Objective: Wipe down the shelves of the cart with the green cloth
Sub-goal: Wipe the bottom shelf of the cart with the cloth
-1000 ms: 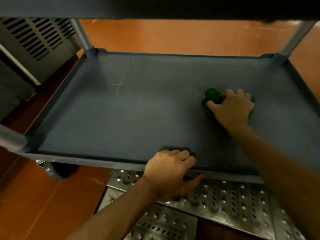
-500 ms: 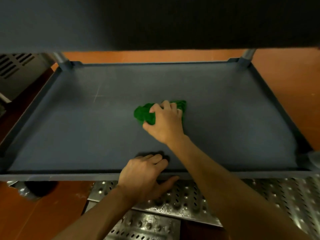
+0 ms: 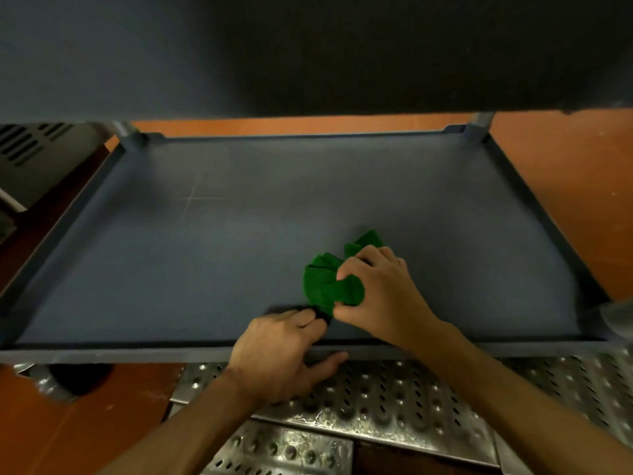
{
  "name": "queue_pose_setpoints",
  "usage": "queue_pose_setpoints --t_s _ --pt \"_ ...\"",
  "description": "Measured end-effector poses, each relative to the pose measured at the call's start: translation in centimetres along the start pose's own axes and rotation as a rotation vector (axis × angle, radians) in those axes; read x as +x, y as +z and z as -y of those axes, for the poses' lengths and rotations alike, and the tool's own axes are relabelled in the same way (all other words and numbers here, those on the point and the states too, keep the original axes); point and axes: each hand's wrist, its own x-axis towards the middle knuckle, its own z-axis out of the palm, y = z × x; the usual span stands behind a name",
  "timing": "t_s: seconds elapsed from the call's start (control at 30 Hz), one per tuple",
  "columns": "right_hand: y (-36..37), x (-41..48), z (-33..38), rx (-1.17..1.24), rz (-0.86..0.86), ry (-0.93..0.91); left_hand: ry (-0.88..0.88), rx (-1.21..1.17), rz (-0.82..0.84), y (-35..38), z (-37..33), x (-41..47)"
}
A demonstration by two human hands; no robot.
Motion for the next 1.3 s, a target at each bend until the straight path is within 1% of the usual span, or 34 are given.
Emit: queue_pose_setpoints --t_s 0.07,0.17,0.33,0.47,0.57,0.63,0.73,0.83,0.93,1.03,1.1,1.13,1.2,1.27,1.3 --pt "-1.2 -1.2 -1.9 -0.002 -0.008 0.031 0.011 -0.003 0.018 0.0 0.1 0.0" --pt "-3.1 -1.2 -4.9 -0.041 -0.027 0.128 0.027 -0.013 0.031 0.0 0.2 -0.1" --pt "-3.6 3.0 -8.0 -0.138 -0.157 0.286 0.040 -0.060 0.004 0.6 0.5 -0.1" --pt "-2.5 7.4 -7.2 -0.185 -0.241 0.429 0.050 -0.073 -0.024 0.8 0.4 -0.1" --pt "-1.5 11.2 -5.3 -0.198 -0.221 0.539 0.056 -0.054 -0.040 1.0 0.4 0.0" --pt "-0.4 13.3 -3.6 -0.172 -0.212 0.550 0.063 -0.044 -0.033 1.4 0.4 -0.1" --pt "1.9 15.1 0.1 -0.176 -0.153 0.448 0.069 -0.012 -0.003 1.6 0.5 -0.2" --pt "4.0 15.6 4.7 -0.150 -0.011 0.275 0.075 0.004 -0.013 1.3 0.5 0.1" --pt "5.8 14.5 9.4 -0.062 0.129 0.082 0.102 0.007 -0.115 0.3 0.4 0.3" --pt "6.8 11.6 12.5 0.076 0.161 -0.072 0.054 0.086 -0.190 -1.0 -0.1 0.7" --pt "6.5 9.9 12.5 0.144 0.205 -0.152 0.069 0.100 -0.201 -0.8 0.1 0.4" --pt "6.2 9.1 12.1 0.176 0.226 -0.180 0.104 0.077 -0.189 -0.4 0.5 0.1" --pt "5.5 7.6 11.1 0.240 0.224 -0.198 0.240 0.007 -0.172 0.4 1.3 -0.5" --pt "4.9 6.3 10.3 0.294 0.211 -0.171 0.372 -0.036 -0.164 0.8 1.8 -0.8" --pt "4.6 5.9 10.1 0.315 0.216 -0.154 0.406 -0.038 -0.141 0.9 1.9 -0.9"
